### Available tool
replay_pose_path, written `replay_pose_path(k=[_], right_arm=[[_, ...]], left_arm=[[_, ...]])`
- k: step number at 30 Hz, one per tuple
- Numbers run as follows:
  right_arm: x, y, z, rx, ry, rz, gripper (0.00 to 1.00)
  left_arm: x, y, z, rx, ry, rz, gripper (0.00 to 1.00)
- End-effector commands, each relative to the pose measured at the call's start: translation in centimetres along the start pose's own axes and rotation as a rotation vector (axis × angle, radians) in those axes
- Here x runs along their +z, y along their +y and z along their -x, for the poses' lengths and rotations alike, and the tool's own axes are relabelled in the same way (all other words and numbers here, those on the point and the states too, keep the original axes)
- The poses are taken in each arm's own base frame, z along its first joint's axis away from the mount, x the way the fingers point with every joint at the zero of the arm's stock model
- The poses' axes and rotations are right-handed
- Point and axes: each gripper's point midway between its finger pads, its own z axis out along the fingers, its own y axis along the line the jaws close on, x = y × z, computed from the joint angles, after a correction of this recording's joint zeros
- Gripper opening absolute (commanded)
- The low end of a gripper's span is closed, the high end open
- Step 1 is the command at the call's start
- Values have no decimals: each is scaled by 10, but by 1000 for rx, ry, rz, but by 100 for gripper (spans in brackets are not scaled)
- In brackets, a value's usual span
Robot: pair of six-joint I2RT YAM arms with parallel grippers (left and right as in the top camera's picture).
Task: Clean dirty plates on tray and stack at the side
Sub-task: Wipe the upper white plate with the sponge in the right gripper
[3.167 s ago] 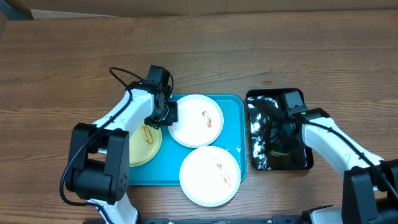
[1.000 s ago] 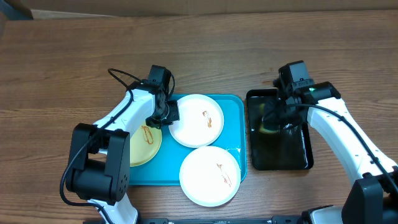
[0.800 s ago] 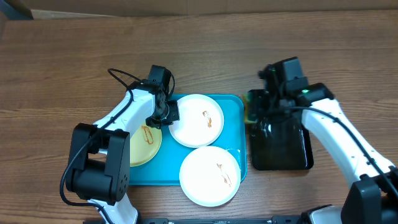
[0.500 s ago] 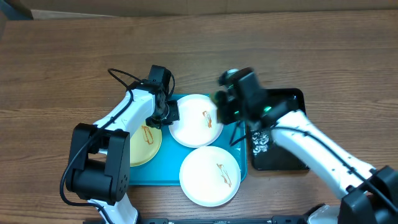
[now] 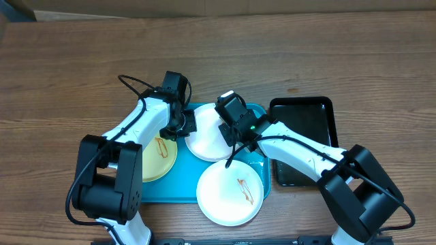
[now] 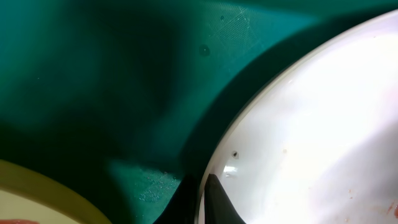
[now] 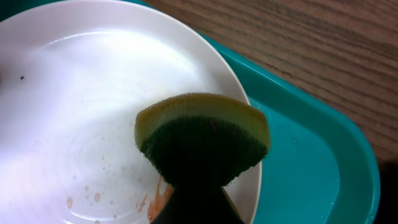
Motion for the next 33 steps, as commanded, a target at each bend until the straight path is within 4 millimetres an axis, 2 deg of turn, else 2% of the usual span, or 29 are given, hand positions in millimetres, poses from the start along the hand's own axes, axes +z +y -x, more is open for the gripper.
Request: replay_pose_path(k=[1, 3, 5, 6, 7, 9, 11, 14, 23, 28, 33], right_arm=[[-3, -3, 7, -23, -27, -21, 5], [-2, -4, 5, -24, -22, -22, 7], [-1, -4, 3, -24, -20, -23, 14], [0, -4, 0, -25, -15, -24, 35], [1, -4, -1, -26, -12, -25, 43], [1, -4, -2, -26, -11, -24, 49], [1, -4, -1, -25, -13, -24, 49], [1, -4, -1, -23, -13, -24, 41], [1, 4, 2, -15, -22, 25, 43], [1, 5, 1, -15, -20, 28, 26], [1, 5, 3, -13, -27, 28, 26]], left_arm=[[6, 13, 0, -41, -14, 67, 4], [6, 13, 0, -40, -13, 67, 4], [6, 13, 0, -40, -13, 67, 4], [6, 13, 0, -40, -13, 67, 4], [6, 13, 0, -41, -12, 67, 4], [6, 13, 0, -41, -12, 68, 4], [6, 13, -1, -41, -11, 68, 4], [6, 13, -1, -41, -11, 68, 4], [6, 13, -1, -41, -11, 68, 4], [6, 13, -1, -40, -10, 68, 4], [6, 14, -1, -37, -9, 70, 4]])
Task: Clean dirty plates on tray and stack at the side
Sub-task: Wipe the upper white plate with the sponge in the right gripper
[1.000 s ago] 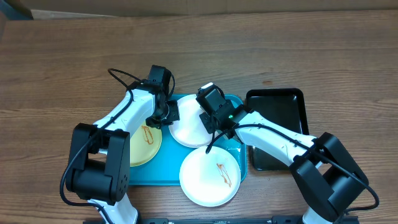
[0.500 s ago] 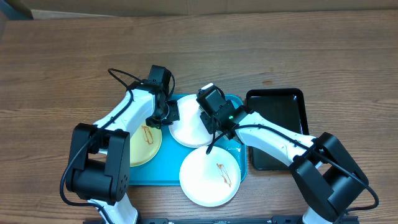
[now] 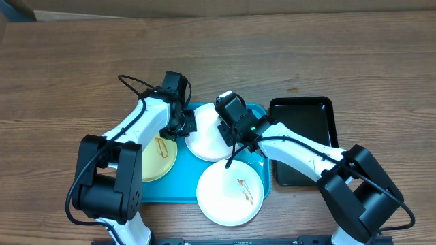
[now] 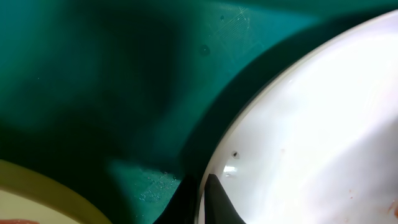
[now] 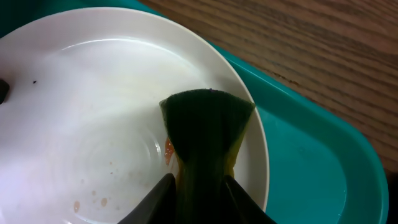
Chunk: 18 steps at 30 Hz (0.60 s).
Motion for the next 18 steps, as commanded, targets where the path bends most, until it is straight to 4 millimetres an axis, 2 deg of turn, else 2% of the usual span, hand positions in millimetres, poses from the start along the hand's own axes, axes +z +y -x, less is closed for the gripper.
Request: replay_pose_path(k=[1, 8, 9, 12, 18], right_arm=[[0, 1, 0, 2, -8, 9, 27], [9, 2, -7, -2, 13, 5, 27], [11, 2, -8, -3, 20, 4, 25], [15, 0, -12, -6, 31, -6, 5], [25, 0, -23, -12, 70, -13, 4]], left_arm=[[6, 14, -1, -37, -9, 69, 4], [6, 14, -1, -37, -9, 69, 4], [6, 14, -1, -37, -9, 69, 4], [6, 14, -1, -37, -9, 70, 4], [6, 14, -1, -37, -9, 69, 4]])
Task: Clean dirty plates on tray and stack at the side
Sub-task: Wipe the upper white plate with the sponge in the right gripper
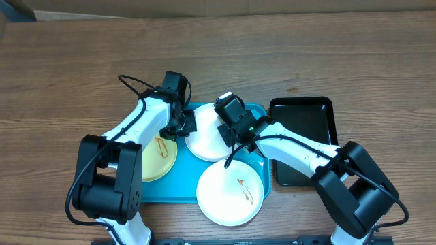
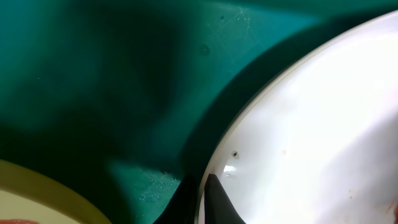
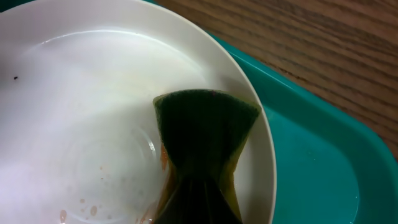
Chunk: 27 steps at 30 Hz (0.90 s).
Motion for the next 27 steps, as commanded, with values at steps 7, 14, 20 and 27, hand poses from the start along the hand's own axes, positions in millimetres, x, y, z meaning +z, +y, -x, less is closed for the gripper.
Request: replay_pose_path(k=[7, 14, 20, 27], right_arm=[[27, 15, -37, 42, 132, 72, 4], [22, 34, -49, 128, 197, 176, 4], [18, 48, -51, 134, 218, 262, 4], [15, 58, -52, 229, 246, 309, 4]], left_arm=[[6, 14, -1, -37, -9, 69, 4], [6, 14, -1, -37, -9, 69, 4], [6, 14, -1, -37, -9, 69, 4], [6, 14, -1, -37, -9, 69, 4]])
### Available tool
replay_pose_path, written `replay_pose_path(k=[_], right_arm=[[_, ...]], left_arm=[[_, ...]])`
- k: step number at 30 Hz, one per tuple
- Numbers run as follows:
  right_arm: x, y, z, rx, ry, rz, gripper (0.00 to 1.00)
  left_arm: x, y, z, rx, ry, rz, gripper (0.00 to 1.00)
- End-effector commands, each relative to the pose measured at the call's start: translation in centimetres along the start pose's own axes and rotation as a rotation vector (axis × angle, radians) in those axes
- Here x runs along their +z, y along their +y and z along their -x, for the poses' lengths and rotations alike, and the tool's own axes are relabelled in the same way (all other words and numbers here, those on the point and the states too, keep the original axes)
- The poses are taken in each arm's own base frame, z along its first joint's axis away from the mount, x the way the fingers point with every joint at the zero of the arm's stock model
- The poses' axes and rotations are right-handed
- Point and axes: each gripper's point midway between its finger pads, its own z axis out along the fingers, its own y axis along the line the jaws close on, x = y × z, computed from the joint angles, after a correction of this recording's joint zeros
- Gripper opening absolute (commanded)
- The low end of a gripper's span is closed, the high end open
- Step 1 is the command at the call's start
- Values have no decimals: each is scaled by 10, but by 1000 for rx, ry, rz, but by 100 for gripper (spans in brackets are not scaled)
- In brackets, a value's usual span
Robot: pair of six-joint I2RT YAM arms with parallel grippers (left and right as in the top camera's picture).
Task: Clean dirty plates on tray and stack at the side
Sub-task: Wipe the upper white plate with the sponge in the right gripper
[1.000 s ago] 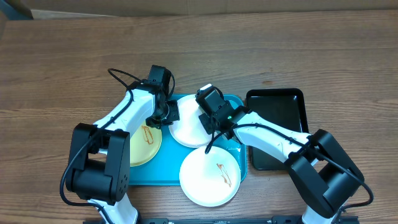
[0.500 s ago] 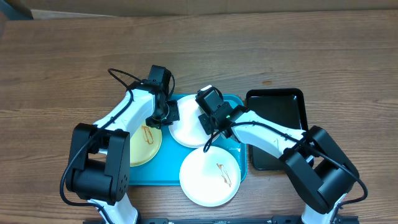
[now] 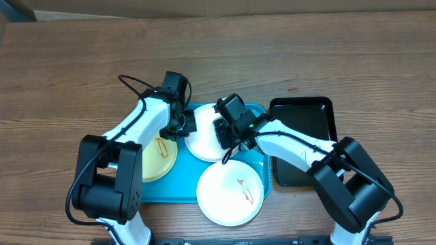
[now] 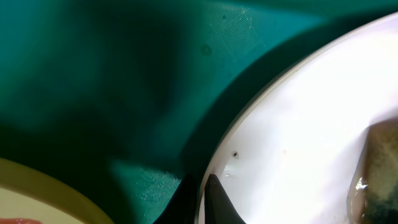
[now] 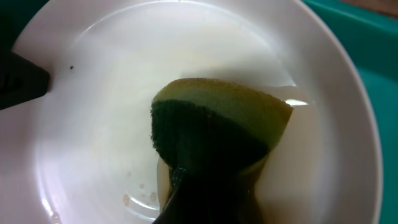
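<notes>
A white plate (image 3: pixel 201 144) lies at the back of the teal tray (image 3: pixel 178 192). My left gripper (image 3: pixel 184 125) is shut on its left rim; one dark finger (image 4: pixel 216 200) overlaps the plate's edge (image 4: pixel 298 143). Over the plate's middle, my right gripper (image 3: pixel 223 134) is shut on a green and yellow sponge (image 5: pixel 217 118), which presses on the wet plate (image 5: pixel 112 124); faint red spots (image 5: pixel 134 198) lie beside it. The sponge (image 4: pixel 378 167) also shows at the right edge of the left wrist view. A yellow plate (image 3: pixel 158 158) and a second white plate (image 3: pixel 230 192) both carry red sauce.
A black tray (image 3: pixel 303 139) sits right of the teal tray on the wooden table (image 3: pixel 68 75). The second white plate overhangs the teal tray's front edge. The yellow plate's rim (image 4: pixel 37 190) lies close to my left gripper.
The sponge has moved from the plate's right rim to its middle, toward the left gripper, and now shows in the left wrist view. The left gripper still holds the rim.
At first the sponge hung over the plate's right side, red spots below it. Then it was pressed down near the right rim and stayed there. Now it sits on the plate's middle, with a wet film around it. The left gripper held the rim throughout.
</notes>
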Motion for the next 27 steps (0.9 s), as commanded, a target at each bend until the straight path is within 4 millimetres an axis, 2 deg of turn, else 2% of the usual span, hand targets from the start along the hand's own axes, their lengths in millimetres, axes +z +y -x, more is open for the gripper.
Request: replay_pose_path(k=[1, 5, 9, 12, 14, 15, 18, 23, 25, 27], right_arm=[[18, 15, -36, 77, 133, 83, 4], [13, 29, -23, 96, 107, 150, 4], [-10, 57, 8, 90, 59, 309, 4], [-31, 59, 37, 95, -7, 344, 4], [-48, 54, 58, 104, -62, 351, 4], [-64, 49, 73, 115, -97, 351, 4], [-89, 37, 87, 140, -132, 342, 4], [-116, 7, 83, 210, -119, 299, 4], [-123, -13, 77, 258, -97, 263, 4], [-129, -40, 66, 325, -63, 201, 4]], left_arm=[[6, 13, -1, -37, -9, 65, 4], [6, 13, -1, -37, -9, 64, 4], [6, 13, -1, -37, -9, 65, 4], [6, 13, -1, -37, -9, 65, 4], [6, 13, -1, -37, -8, 65, 4], [6, 13, -1, -37, -9, 65, 4], [6, 13, -1, -37, -9, 65, 4], [6, 13, -1, -37, -9, 65, 4], [6, 13, -1, -37, -8, 65, 4], [6, 13, -1, -37, -9, 65, 4]])
